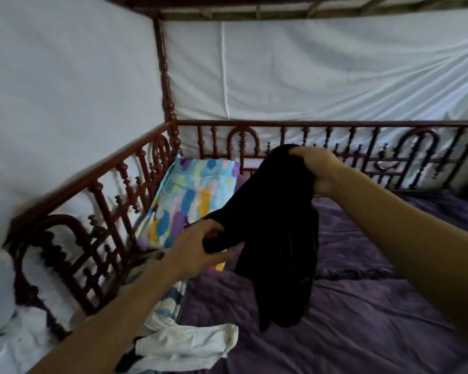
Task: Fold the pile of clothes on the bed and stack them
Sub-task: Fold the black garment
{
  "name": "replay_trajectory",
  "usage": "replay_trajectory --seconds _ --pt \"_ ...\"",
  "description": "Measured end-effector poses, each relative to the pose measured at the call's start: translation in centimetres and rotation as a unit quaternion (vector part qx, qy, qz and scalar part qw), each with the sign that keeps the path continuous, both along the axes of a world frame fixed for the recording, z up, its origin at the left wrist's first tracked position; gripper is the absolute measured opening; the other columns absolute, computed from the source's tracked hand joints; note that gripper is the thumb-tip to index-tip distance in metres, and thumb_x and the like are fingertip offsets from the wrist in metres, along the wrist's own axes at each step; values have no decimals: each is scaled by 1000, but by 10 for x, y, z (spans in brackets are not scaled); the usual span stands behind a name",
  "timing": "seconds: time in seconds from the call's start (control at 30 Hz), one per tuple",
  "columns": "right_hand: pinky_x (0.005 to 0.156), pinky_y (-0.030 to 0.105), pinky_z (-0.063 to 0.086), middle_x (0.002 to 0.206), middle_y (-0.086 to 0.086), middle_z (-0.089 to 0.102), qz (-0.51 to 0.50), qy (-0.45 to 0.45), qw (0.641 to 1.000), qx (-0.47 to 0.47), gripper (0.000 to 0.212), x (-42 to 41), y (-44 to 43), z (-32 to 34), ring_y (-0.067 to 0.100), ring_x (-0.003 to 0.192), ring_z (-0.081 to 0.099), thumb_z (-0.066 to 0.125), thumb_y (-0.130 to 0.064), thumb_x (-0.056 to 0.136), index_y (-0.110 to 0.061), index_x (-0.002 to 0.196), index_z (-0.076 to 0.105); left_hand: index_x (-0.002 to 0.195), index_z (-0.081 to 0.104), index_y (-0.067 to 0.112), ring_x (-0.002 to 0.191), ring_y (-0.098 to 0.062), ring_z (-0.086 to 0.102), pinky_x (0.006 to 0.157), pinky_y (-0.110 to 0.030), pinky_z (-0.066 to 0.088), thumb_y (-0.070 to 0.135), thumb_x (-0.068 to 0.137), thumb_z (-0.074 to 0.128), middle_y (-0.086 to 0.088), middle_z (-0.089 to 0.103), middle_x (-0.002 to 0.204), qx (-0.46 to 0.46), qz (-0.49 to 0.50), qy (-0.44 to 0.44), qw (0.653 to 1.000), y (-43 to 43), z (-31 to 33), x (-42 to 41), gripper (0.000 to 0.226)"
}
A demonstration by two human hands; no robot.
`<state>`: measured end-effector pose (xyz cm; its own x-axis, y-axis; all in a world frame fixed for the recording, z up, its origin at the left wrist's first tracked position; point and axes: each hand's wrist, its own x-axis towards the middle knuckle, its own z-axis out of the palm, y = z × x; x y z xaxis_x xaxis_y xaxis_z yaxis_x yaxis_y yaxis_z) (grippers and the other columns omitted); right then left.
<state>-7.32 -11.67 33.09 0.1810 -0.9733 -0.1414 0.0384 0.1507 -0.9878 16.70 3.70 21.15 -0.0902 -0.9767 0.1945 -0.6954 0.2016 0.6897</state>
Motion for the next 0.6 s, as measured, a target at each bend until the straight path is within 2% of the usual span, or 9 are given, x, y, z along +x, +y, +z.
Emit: replay_trajectory --seconds 0.07,0.1,0.17,0.2,0.27,0.37,0.47,0.53,0.6 --pt "45 26 52 62 8 71 -34 -19 999 4 17 -18 6 3 20 53 69 59 -18 91 -4 85 65 117 51 41 99 11 57 80 -11 45 58 56 84 20 61 109 54 -88 37 994 2 -11 -56 71" --pt "45 26 52 61 8 70 -47 -27 999 2 16 -29 8 4 20 52 68 59 -17 91 -4 83 65 114 55 34 97 6 60 79 -15 48 53 57 84 16 64 106 44 -91 37 994 -1 -18 -79 67" --pt "47 27 52 62 8 71 -64 -27 998 -5 16 -56 12 5 21 53 69 61 -16 90 -4 81 66 81 59 15 70 -11 60 64 -32 44 31 69 66 1 62 74 -1 -56 83 995 -13 -19 -114 22" --pt "48 29 53 64 9 71 -75 -18 997 -10 15 -74 13 5 22 55 69 62 -16 89 -4 81 68 66 53 15 58 -9 49 58 -32 36 23 69 54 2 52 61 -5 -37 131 991 -19 -12 -123 9" --pt "51 31 55 71 13 73 -98 0 995 -25 12 -118 13 0 25 59 70 67 -15 84 -4 81 70 52 51 19 50 1 33 51 -25 29 18 74 48 13 42 50 1 -4 223 975 -35 8 -129 22" --pt "68 37 57 87 17 73 -111 64 991 -46 18 -193 12 -16 29 72 72 81 -16 68 -7 82 75 59 66 28 47 2 40 48 -19 33 14 94 49 16 49 48 -22 17 252 967 -57 44 -129 42" --pt "74 31 57 88 13 74 -91 157 983 -1 41 -259 12 -51 22 75 72 90 -27 50 -8 83 77 75 72 21 67 -10 58 61 -25 44 7 96 45 5 64 68 -30 0 259 965 -72 79 -155 37" --pt "61 15 53 82 11 73 -102 243 964 -32 22 -294 10 -78 5 59 65 85 -19 64 -5 80 77 73 67 9 66 -17 54 62 -29 40 5 93 49 -3 58 66 -26 -15 217 976 -81 96 -183 27" --pt "56 14 48 74 5 70 -122 333 933 -64 15 -321 10 -100 5 56 60 79 -19 76 -5 82 77 68 57 -1 59 -16 44 59 -31 33 7 90 55 -6 46 60 -25 -36 147 988 -88 111 -216 23"
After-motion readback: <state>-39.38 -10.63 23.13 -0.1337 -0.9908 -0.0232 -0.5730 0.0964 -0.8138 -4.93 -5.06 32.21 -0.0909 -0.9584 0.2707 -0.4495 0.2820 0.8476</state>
